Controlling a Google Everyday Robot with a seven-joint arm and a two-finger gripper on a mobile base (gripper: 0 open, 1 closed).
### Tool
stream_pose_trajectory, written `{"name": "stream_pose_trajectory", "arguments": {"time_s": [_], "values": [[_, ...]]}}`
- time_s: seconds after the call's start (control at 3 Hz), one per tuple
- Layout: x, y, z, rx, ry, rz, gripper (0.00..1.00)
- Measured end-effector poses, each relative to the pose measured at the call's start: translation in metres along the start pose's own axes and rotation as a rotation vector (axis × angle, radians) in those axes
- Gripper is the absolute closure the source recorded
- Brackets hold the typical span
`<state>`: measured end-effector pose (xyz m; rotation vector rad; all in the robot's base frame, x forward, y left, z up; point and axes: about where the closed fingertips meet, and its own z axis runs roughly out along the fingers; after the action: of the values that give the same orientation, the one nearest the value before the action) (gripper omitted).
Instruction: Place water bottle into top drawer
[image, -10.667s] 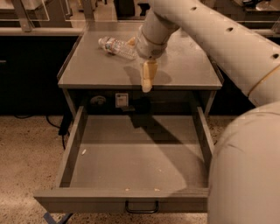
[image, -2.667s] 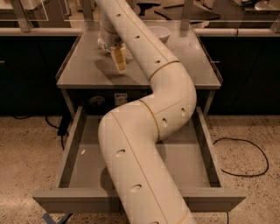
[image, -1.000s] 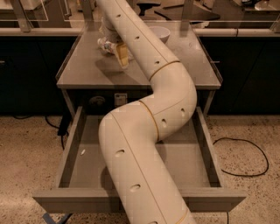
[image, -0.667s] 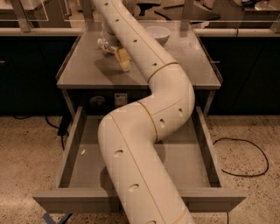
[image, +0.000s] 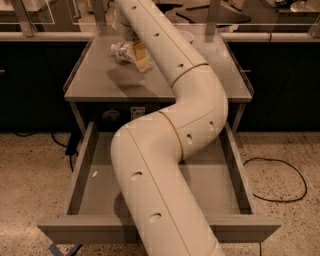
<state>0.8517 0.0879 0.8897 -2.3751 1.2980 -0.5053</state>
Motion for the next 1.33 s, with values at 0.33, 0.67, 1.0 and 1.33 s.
{"name": "stream_pose_trajectory", "arguments": {"time_s": [0.33,0.67,1.0,1.33], "values": [[0.004,0.003,-0.009,-0.009,0.007,0.003,0.00],[0.005,0.029,0.009,-0.092,-0.018,0.032,0.00],[0.009,0.045,0.042,-0.145,-0.006,0.035,0.00],[0.009,0.045,0.042,-0.145,-0.006,0.035,0.00]]}}
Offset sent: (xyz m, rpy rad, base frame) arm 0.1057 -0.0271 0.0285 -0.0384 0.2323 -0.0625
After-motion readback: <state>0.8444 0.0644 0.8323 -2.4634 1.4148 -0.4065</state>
